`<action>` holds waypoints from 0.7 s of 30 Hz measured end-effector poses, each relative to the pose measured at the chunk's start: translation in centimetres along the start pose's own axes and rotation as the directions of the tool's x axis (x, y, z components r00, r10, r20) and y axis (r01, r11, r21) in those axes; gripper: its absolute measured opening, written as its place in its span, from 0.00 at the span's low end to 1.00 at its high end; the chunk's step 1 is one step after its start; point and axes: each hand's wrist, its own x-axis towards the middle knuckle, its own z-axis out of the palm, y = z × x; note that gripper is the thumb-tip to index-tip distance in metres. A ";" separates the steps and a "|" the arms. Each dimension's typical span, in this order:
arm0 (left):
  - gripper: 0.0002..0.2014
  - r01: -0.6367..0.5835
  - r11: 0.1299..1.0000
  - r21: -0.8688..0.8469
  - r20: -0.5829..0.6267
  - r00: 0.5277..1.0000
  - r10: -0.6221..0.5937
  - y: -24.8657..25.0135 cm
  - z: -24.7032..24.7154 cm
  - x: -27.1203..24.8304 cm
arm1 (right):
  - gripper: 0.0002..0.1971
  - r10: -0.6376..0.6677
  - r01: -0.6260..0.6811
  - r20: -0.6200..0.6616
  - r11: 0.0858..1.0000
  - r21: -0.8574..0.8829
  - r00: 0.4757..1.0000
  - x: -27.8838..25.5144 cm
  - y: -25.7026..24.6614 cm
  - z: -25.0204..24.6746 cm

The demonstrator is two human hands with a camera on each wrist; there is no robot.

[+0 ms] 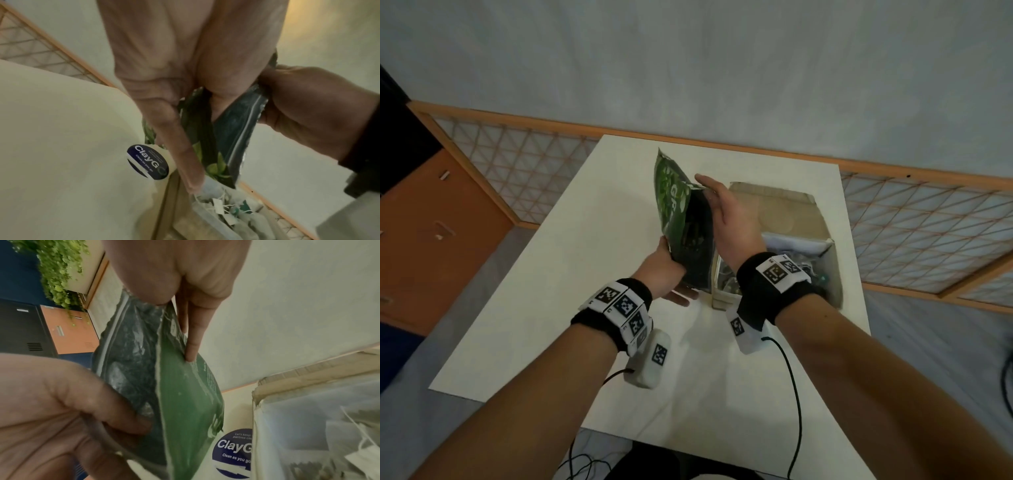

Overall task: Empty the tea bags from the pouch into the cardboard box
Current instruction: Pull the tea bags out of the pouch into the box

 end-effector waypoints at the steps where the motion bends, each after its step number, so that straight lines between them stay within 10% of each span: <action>1: 0.31 -0.012 1.000 -0.024 -0.015 1.000 0.011 0.1 0.1 0.0 | 0.19 -0.013 0.013 -0.013 1.000 0.020 1.000 -0.1 -0.1 -0.1; 6: 0.36 -0.217 0.966 -0.139 -0.213 0.959 0.185 2.8 -1.0 -0.7 | 0.21 -0.153 0.160 -0.182 0.987 0.025 0.971 -0.1 -3.0 -2.2; 11: 0.33 -0.477 0.879 -0.015 -0.396 0.810 0.433 4.9 -1.6 -1.8 | 0.29 -0.385 0.396 -0.319 0.918 -0.031 0.866 -1.1 -6.8 -4.4; 17: 0.46 -0.389 0.891 -0.236 -0.308 0.899 0.311 5.9 -1.1 -1.3 | 0.22 -0.250 0.247 -0.265 0.968 -0.045 0.931 0.8 -3.5 -3.5; 21: 0.41 -0.439 0.879 -0.186 -0.299 0.877 0.375 6.0 -0.6 -1.6 | 0.20 -0.258 0.257 -0.251 0.966 -0.037 0.933 0.8 -3.6 -4.1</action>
